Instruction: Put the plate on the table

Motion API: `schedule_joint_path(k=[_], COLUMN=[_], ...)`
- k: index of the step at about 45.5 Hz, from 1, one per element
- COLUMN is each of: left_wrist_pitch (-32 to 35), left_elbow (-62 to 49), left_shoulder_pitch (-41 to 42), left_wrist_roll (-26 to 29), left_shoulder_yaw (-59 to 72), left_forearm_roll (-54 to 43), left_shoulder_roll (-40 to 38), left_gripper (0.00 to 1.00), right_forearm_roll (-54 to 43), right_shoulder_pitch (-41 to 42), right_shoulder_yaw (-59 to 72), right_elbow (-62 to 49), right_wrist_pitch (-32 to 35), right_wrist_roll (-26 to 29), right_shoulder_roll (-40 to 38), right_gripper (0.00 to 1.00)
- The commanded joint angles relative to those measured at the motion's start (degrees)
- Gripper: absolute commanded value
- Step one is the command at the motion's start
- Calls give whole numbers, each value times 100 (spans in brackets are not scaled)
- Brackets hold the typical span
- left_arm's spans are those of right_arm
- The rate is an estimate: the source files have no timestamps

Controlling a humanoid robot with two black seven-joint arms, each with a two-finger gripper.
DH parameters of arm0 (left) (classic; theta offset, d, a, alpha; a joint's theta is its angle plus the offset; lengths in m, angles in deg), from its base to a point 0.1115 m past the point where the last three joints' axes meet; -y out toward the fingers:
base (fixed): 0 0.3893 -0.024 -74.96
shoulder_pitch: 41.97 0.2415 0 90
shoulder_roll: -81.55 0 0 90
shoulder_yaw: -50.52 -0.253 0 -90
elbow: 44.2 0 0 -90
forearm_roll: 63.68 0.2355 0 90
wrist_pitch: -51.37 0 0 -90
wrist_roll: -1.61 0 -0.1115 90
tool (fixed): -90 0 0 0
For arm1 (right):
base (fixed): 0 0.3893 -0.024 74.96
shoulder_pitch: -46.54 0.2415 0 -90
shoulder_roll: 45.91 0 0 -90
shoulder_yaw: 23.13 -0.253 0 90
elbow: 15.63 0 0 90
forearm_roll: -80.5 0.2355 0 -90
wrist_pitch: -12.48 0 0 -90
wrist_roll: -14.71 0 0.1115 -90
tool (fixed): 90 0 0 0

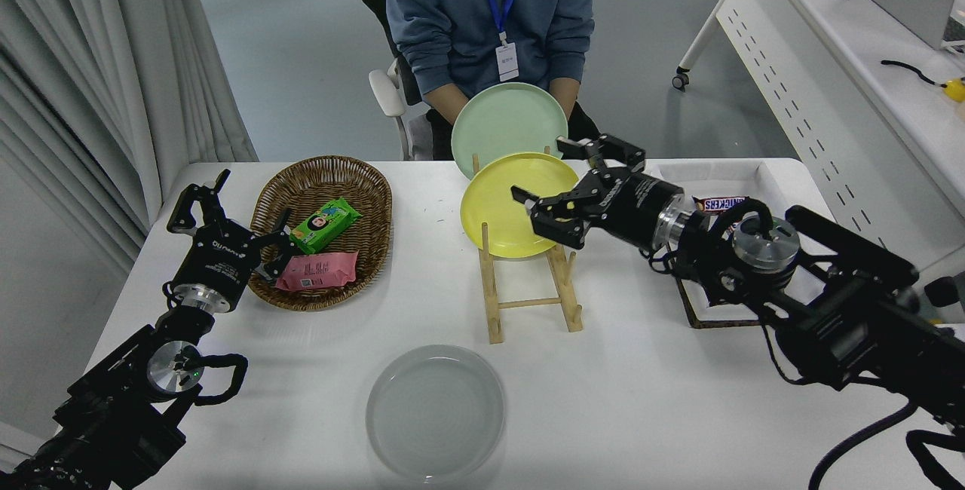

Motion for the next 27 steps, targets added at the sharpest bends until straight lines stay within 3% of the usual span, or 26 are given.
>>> schedule_joint_path(k=[1,13,27], left_wrist_pitch=[0,0,0], left_elbow=[0,0,0], left_shoulder_pitch=[1,1,1], left_wrist_roll=[0,0,0], left_shoulder_yaw=[0,0,0], left_forearm_roll=[0,0,0], left_shoulder_roll=[8,0,0], left_gripper=[100,100,100], right_forearm_roll=[-1283,-2031,-2057], right_shoulder_pitch=[-30,-109,-135], right_shoulder_yaw=[-393,-428,-490], right_elbow=[-1516,-3169,-4839], right_wrist_pitch=[469,1911,2957], right_wrist_roll=[0,-149,-2144], right_shoulder_roll=[-248,86,718], right_gripper=[99,99,99])
